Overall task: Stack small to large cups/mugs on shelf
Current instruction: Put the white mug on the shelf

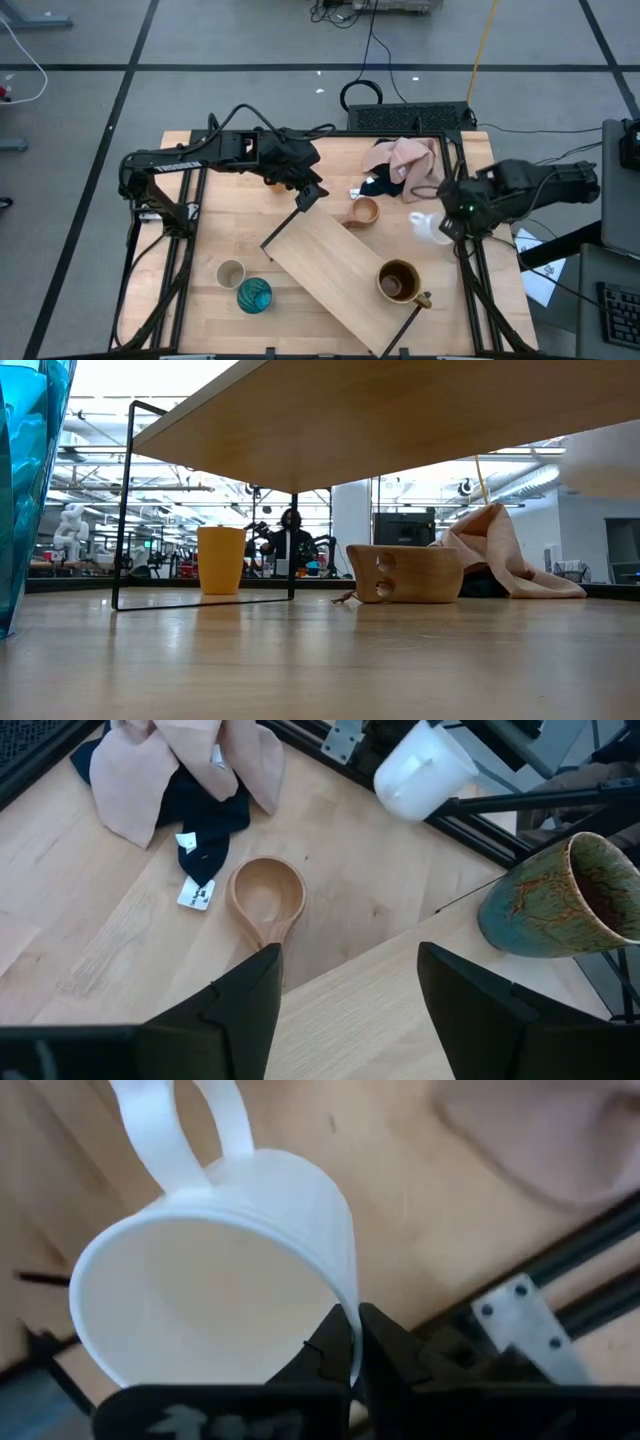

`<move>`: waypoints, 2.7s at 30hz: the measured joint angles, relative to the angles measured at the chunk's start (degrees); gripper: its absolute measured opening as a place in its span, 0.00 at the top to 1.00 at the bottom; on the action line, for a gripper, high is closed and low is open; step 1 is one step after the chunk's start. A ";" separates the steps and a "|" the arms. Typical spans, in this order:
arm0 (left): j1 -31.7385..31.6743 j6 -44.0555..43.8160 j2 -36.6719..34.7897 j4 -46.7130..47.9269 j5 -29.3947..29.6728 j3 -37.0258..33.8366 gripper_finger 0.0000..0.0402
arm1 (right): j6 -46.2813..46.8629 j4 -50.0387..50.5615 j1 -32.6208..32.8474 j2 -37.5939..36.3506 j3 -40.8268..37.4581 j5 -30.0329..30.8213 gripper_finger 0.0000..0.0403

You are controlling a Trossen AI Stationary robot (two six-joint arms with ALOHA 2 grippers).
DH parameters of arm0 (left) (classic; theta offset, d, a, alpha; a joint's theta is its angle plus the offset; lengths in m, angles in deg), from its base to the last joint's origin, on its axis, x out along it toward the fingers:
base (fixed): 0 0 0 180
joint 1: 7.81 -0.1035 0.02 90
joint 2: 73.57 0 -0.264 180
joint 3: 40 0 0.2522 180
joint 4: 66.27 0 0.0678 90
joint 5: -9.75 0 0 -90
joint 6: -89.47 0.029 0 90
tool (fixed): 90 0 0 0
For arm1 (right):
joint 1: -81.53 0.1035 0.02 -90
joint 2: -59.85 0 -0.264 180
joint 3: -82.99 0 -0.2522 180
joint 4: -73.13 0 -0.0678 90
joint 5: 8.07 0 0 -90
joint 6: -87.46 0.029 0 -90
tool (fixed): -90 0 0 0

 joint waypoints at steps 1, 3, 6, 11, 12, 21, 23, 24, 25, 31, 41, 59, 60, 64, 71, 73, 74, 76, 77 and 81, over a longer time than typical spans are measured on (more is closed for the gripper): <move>0.00 0.00 0.00 -0.04 0.00 0.00 0.42 | -0.51 -0.36 -0.74 0.12 1.22 0.60 1.00; 0.00 0.15 0.00 -0.09 0.00 0.00 0.42 | -1.40 -1.10 -2.46 0.26 3.64 0.90 1.00; -0.02 0.09 0.00 -0.16 -0.49 0.00 0.42 | -3.33 -1.16 -5.02 0.78 7.49 2.19 1.00; -0.42 -0.24 0.02 -1.39 -2.86 0.00 0.42 | -6.09 -3.77 -7.62 2.21 14.47 1.90 1.00; -0.42 -0.32 0.02 -2.21 -3.35 0.00 0.42 | -6.40 -4.82 -8.01 2.60 15.68 0.96 1.00; -0.39 -2.39 -0.43 -11.05 -6.13 0.00 0.42 | -7.30 -16.91 -9.31 7.92 19.96 -12.46 1.00; -0.40 -3.44 -0.74 -13.02 -6.84 0.00 0.42 | -7.61 -19.01 -9.31 9.10 19.96 -15.01 1.00; -0.42 -3.89 -1.19 -13.53 -7.59 -0.02 0.42 | -8.02 -20.50 -9.31 9.71 19.96 -16.37 1.00; -0.41 -4.31 -1.49 -14.40 -8.29 -0.07 0.42 | -8.37 -21.97 -9.41 10.24 19.96 -17.75 1.00; -0.37 -6.17 -2.93 -18.73 -13.99 0.02 0.42 | -7.90 -31.72 -12.05 12.92 19.96 -28.49 1.00; 1.10 -13.68 -2.96 -25.85 -24.66 0.02 0.42 | -1.88 -43.62 -15.44 16.10 19.96 -41.87 1.00; 2.14 -15.12 -2.97 -20.50 -22.53 0.02 0.42 | 2.95 -50.00 -15.43 23.86 19.94 -54.49 1.00; 2.14 -15.12 -2.96 -20.25 -22.49 0.02 0.42 | 3.43 -50.80 -15.43 24.05 19.96 -55.10 1.00; 2.36 -15.11 -2.95 -20.81 -22.50 0.02 0.42 | 4.43 -50.38 -15.47 25.02 19.91 -55.09 1.00; 2.73 -16.08 -2.95 -20.59 -23.02 0.02 0.42 | 3.08 -47.61 -15.45 26.74 19.89 -56.57 1.00; 2.88 -16.22 -2.95 -20.61 -23.70 0.02 0.42 | 3.06 -48.32 -15.59 27.64 19.91 -56.92 1.00; 3.02 -16.64 -2.95 -20.59 -24.07 0.02 0.42 | 2.89 -47.98 -15.82 27.88 19.91 -57.24 1.00; 3.15 -17.15 -2.95 -20.56 -24.82 0.02 0.42 | 2.90 -47.57 -15.98 28.70 19.89 -57.72 1.00; 3.18 -17.37 -2.95 -20.45 -25.15 0.02 0.42 | 2.92 -48.48 -16.12 29.19 19.89 -57.87 1.00; 3.84 -17.76 -2.95 -18.86 -25.70 0.02 0.42 | 3.05 -49.47 -16.40 30.15 19.89 -58.37 1.00</move>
